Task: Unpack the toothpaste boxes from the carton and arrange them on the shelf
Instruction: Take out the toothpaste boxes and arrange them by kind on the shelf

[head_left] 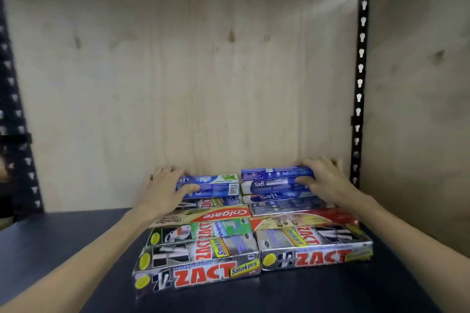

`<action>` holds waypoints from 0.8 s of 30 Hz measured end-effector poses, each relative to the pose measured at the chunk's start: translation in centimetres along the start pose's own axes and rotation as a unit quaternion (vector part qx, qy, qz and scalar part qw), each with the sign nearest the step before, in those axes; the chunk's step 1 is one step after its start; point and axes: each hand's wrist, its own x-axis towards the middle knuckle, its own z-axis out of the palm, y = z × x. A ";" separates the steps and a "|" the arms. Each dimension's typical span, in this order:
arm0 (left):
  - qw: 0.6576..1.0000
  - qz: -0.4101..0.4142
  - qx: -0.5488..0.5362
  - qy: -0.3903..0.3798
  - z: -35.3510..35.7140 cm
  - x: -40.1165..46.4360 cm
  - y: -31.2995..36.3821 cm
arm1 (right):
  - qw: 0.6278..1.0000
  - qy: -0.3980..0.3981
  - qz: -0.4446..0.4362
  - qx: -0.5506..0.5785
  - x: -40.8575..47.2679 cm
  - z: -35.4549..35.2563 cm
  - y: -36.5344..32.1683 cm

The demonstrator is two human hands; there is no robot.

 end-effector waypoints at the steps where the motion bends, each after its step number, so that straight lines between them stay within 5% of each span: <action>1: 1.000 0.006 -0.025 0.015 0.4 0.6 -0.1 | 1.000 -0.007 0.001 0.005 0.6 0.4 0.4; 11: 0.991 0.045 -0.124 0.029 2.6 1.8 -1.0 | 0.999 0.016 0.005 0.045 2.8 1.2 1.6; 19: 0.988 0.050 -0.139 0.031 2.9 1.6 -1.0 | 0.997 0.032 0.037 -0.052 2.6 1.5 0.3; 24: 0.991 0.050 -0.124 0.028 3.1 1.4 -1.1 | 0.986 0.112 0.004 -0.122 1.4 1.7 -0.8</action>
